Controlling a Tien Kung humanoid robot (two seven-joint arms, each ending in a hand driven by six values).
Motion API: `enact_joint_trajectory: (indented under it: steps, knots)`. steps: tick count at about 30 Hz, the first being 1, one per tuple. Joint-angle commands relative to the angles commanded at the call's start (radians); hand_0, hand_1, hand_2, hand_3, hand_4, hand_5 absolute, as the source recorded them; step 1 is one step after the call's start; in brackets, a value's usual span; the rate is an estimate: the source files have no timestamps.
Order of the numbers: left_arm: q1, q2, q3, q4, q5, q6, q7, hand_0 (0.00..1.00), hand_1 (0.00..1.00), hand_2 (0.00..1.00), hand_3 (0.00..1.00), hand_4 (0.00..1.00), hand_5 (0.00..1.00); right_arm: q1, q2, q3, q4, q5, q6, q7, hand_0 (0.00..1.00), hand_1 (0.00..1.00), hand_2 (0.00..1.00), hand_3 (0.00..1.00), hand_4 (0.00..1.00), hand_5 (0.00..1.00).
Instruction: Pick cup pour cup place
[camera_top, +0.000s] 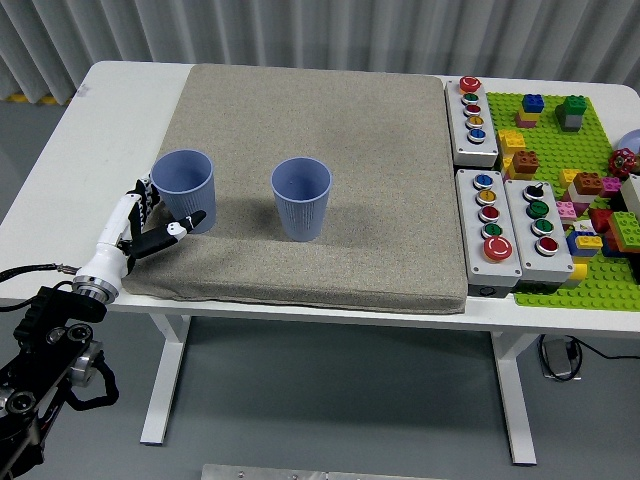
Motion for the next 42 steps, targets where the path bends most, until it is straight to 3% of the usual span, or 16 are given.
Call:
enact_joint_trajectory:
  steps: [42]
  knots:
    - [-0.065, -0.015, 0.036, 0.054, -0.007, -0.005, 0.007, 0.981, 0.978, 0.998, 0.998, 0.955, 0.339, 0.011, -0.004, -0.001, -0.002, 0.006, 0.001, 0.004, 0.697, 0.688, 0.644, 0.625, 0.002, 0.388]
